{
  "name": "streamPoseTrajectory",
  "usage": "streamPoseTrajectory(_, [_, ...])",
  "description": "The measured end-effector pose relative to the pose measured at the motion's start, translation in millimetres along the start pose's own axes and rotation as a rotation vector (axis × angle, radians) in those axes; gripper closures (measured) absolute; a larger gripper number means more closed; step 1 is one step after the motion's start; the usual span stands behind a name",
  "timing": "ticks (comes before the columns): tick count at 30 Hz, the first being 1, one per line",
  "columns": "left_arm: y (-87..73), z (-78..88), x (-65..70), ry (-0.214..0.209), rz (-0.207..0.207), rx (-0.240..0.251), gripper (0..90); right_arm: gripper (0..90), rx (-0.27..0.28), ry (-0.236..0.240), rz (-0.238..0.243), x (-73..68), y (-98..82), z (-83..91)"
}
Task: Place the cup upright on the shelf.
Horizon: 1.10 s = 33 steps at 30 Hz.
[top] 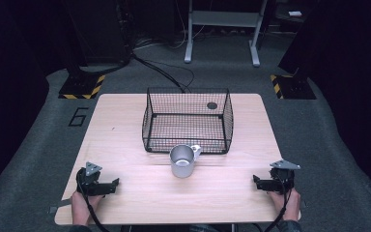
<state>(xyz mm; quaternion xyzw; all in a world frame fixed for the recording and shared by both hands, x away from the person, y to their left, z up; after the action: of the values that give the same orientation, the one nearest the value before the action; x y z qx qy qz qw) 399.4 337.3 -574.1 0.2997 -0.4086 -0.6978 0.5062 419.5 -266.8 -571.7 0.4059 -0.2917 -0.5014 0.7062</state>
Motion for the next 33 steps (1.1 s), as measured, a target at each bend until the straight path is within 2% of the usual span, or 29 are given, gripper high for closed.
streamPoseTrajectory(9, [0.3,0.5,1.3,-0.021,-0.008,-0.006,0.0,0.8,0.000,0.005,0.000,-0.2,0.1,0.1])
streamPoseTrajectory(11, [1.6,1.7,2.8,-0.036,0.010,-0.002,0.0,0.8,0.001,0.004,-0.001,-0.2,0.1,0.0])
streamPoseTrajectory(15, [8.2,5.9,6.9,-0.052,0.017,0.017,0.0,0.8,0.001,0.004,-0.001,-0.2,0.1,0.0])
streamPoseTrajectory(16, [12.0,7.4,11.0,-0.060,0.016,0.031,0.0,1.0,0.001,0.004,-0.002,-0.2,0.1,0.0])
streamPoseTrajectory(18, [20.4,11.1,22.4,-0.101,0.003,0.039,0.0,1.1,0.002,0.005,-0.001,-0.2,0.2,-0.1])
streamPoseTrajectory(19, [20.4,11.1,22.4,-0.101,0.003,0.039,0.0,1.1,0.002,0.005,-0.001,-0.2,0.2,-0.1])
streamPoseTrajectory(20, [26.9,13.3,31.0,-0.120,-0.017,0.045,0.0,1.1,0.001,0.005,-0.002,-0.3,0.1,0.0])
streamPoseTrajectory(22, [32.9,15.0,38.8,-0.141,-0.031,0.050,0.0,1.2,0.002,0.005,-0.002,-0.3,0.2,-0.1])
streamPoseTrajectory(23, [32.9,15.0,38.8,-0.141,-0.031,0.050,0.0,1.2,0.002,0.005,-0.002,-0.3,0.2,-0.1])
streamPoseTrajectory(26, [43.4,17.1,52.5,-0.174,-0.040,0.074,0.0,1.3,0.002,0.006,-0.002,-0.3,0.2,-0.1])
streamPoseTrajectory(27, [43.4,17.1,52.5,-0.174,-0.040,0.074,0.0,1.3,0.002,0.006,-0.002,-0.3,0.2,-0.1])
streamPoseTrajectory(32, [55.7,18.2,71.4,-0.222,-0.063,0.083,0.0,1.5,0.003,0.006,-0.002,-0.3,0.2,-0.1])
streamPoseTrajectory(33, [55.7,18.2,71.4,-0.222,-0.063,0.083,0.0,1.5,0.003,0.006,-0.002,-0.3,0.2,-0.1])
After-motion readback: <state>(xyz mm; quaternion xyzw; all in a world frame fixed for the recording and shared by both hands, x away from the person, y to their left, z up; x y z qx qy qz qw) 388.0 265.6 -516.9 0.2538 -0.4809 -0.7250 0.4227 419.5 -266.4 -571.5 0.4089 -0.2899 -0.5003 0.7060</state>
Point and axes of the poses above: each handheld gripper's, and its own axes: z roughly backward along the jaws, y roughly out of its top, x roughly to its right, the point moved 6 cm from there along -z, roughly forward along the jaws, and after that the axes turned 14 degrees about x, right-handed, at the moved point
